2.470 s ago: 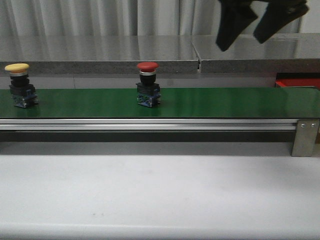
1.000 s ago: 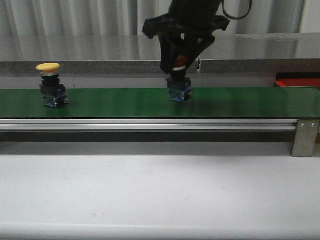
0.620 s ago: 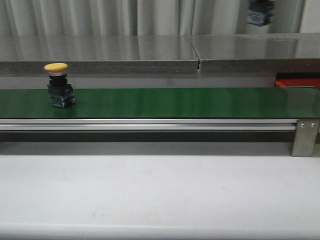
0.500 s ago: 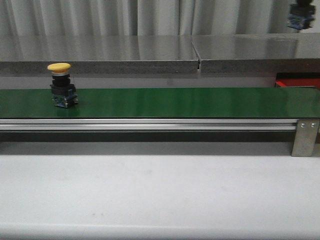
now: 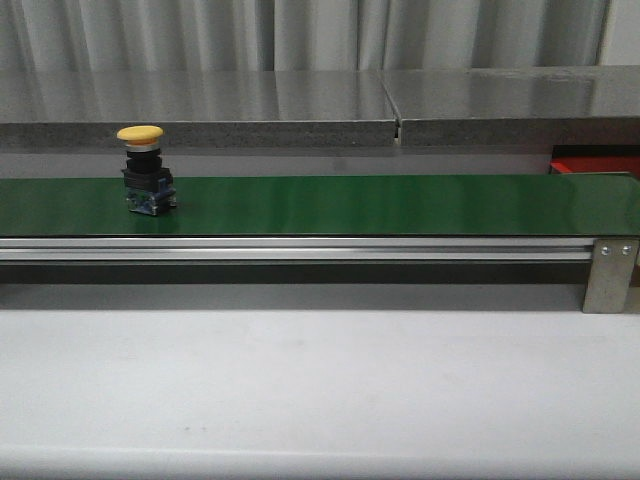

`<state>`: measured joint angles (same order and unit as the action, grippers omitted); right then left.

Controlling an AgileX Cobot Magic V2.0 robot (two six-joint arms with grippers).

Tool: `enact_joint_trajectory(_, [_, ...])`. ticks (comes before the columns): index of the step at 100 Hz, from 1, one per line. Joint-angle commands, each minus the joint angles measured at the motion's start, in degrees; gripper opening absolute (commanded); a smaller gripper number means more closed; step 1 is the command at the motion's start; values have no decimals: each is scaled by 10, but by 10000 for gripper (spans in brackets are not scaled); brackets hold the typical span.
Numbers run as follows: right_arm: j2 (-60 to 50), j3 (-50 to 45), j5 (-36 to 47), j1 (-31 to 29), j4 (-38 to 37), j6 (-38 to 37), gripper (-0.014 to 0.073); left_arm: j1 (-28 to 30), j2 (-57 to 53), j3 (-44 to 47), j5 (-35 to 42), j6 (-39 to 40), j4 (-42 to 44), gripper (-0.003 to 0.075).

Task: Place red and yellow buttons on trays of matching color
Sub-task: 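Carry the red button to the red tray and open the right gripper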

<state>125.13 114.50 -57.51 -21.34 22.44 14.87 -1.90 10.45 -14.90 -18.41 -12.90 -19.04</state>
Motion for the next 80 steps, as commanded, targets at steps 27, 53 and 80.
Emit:
enact_joint_trajectory(27, [0, 18, 29, -5, 22, 8, 146, -5, 5, -16, 46, 2, -7, -20])
enact_joint_trajectory(53, [4, 18, 22, -5, 22, 8, 147, -5, 5, -16, 46, 2, -7, -20])
enact_joint_trajectory(80, [6, 18, 16, -5, 20, 8, 316, -5, 5, -16, 46, 2, -7, -20])
